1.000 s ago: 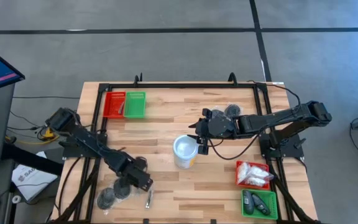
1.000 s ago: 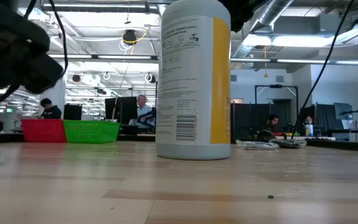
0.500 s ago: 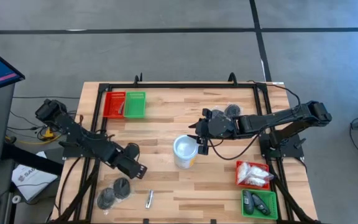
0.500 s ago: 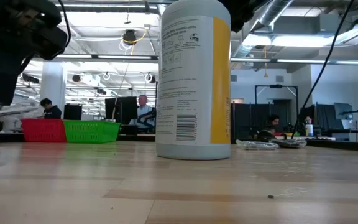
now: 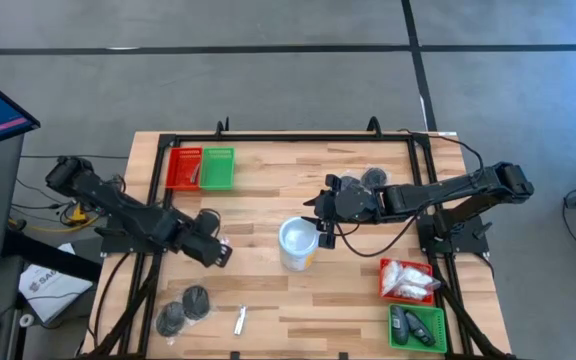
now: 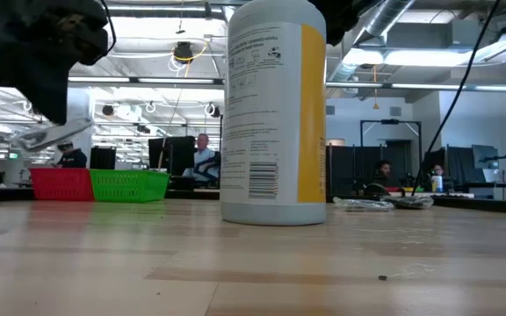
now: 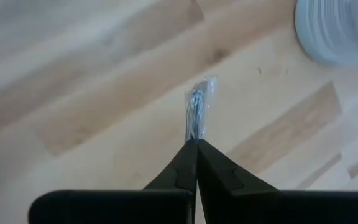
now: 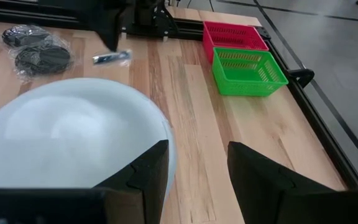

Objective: Pick & Place Travel size toiletries
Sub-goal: Put the silver nail clipper into the top red basket

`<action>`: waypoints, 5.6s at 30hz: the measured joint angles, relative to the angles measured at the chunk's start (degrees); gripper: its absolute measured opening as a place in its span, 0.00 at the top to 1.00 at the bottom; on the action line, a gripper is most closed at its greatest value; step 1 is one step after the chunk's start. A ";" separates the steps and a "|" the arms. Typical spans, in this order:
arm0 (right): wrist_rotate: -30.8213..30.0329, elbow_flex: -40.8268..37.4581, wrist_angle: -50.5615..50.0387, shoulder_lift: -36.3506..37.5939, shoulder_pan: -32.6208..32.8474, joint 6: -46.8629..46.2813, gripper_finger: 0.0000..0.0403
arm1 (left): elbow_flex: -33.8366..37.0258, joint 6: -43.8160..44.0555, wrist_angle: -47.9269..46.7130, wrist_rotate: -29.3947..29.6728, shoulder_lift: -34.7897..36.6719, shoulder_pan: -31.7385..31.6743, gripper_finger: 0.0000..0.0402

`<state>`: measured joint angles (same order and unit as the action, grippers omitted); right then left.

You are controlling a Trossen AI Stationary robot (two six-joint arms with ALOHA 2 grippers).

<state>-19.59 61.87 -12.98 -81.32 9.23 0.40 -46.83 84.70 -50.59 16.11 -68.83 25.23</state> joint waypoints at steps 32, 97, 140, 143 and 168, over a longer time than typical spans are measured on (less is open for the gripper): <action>0.00 0.00 -0.29 0.00 -0.02 -0.42 0.62 | -0.09 -21.11 -18.81 5.95 15.03 -30.00 1.00; 0.01 0.00 -0.27 0.00 -0.02 -0.44 0.62 | 14.27 -47.20 -10.23 -18.66 5.38 -44.65 0.68; 0.01 0.00 -0.27 0.00 0.09 -0.46 0.62 | 16.63 -49.85 -1.82 -11.74 -4.44 -43.27 0.70; 0.01 0.00 -0.27 0.00 0.09 -0.48 0.62 | 16.63 -49.78 -1.82 -11.30 -4.44 -43.27 0.77; 0.01 0.00 -0.27 0.00 -0.02 -0.46 0.62 | 11.82 -46.42 -5.00 -13.08 -4.49 -39.10 1.00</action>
<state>-19.57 61.87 -13.26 -81.32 9.21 -0.05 -35.00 38.28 -55.59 3.03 -73.32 -13.88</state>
